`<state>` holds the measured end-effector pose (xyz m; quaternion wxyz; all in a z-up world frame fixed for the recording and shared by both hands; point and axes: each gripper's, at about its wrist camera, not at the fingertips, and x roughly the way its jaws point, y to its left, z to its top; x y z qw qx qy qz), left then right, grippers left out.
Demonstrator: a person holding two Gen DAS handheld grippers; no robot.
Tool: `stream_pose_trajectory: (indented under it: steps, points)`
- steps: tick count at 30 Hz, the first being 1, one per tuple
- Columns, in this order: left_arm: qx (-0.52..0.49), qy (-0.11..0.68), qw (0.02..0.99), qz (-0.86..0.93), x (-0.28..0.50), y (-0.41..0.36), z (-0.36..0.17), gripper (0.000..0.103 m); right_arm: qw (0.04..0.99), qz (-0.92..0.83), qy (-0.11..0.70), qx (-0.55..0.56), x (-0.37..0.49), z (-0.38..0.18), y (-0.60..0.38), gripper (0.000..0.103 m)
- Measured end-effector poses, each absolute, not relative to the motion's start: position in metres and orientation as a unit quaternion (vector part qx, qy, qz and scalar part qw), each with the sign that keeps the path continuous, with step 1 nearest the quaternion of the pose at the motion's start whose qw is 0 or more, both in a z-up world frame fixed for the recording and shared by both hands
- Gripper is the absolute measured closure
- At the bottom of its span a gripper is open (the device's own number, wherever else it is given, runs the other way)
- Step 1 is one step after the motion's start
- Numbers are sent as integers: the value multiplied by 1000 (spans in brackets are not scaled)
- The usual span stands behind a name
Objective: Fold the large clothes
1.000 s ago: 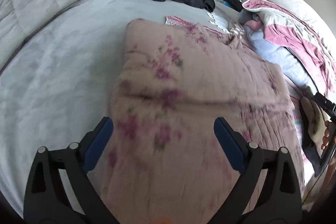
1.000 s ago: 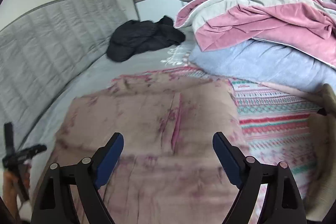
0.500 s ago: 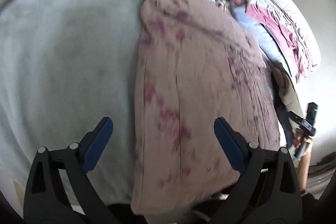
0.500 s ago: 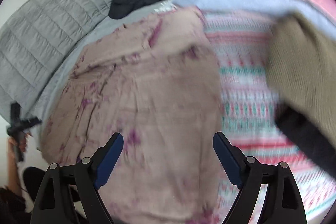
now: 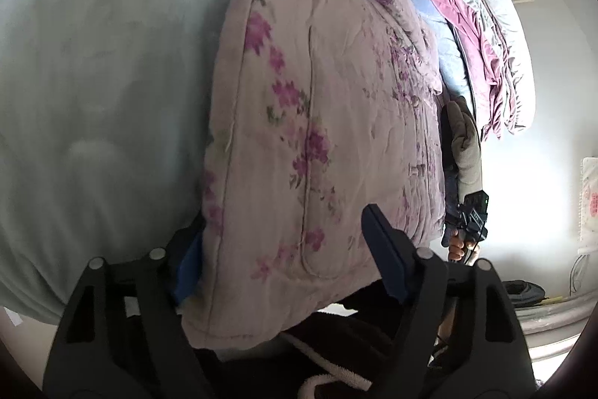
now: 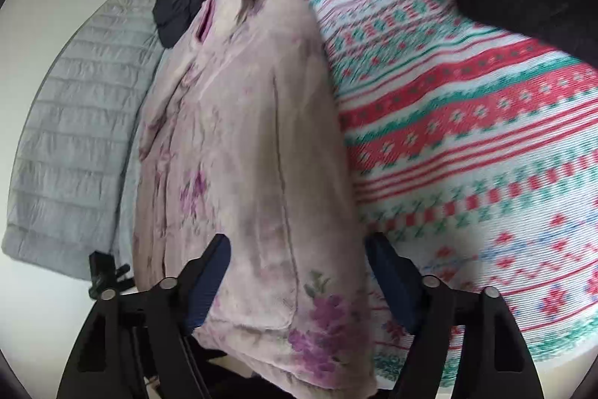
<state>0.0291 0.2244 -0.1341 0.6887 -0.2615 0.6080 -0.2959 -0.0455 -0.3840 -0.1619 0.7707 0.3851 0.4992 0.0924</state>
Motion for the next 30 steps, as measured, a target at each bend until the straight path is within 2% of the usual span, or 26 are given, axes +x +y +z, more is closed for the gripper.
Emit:
stream_pose_trajectory:
  steps: [2, 7, 10, 11, 12, 15, 18, 25, 30]
  points:
    - [-255, 617, 681, -301, 27, 220, -137, 28, 763, 97, 508, 387, -40, -164, -381, 37]
    - [-212, 633, 678, -307, 22, 207, -134, 31, 765, 95, 539, 339, -30, -159, -362, 38]
    - [-183, 637, 690, -290, 20, 205, -132, 52, 764, 102, 548, 325, -28, -158, -354, 48]
    - [-175, 638, 694, -283, 19, 206, -131, 61, 764, 98, 551, 323, -27, -158, -353, 55]
    - [-168, 638, 698, -278, 18, 205, -129, 66, 763, 94, 553, 321, -27, -157, -351, 63]
    - [-146, 621, 719, -275, 12, 204, -114, 78, 772, 92, 546, 312, -27, -148, -343, 78]
    - [-155, 591, 737, -289, 10, 206, -90, 81, 793, 108, 515, 307, -27, -125, -333, 82]
    - [-190, 490, 782, -334, 21, 199, -11, 85, 845, 158, 417, 296, -13, -33, -307, 85]
    - [-215, 441, 798, -350, 16, 203, 19, 87, 867, 173, 373, 283, -15, 8, -290, 85]
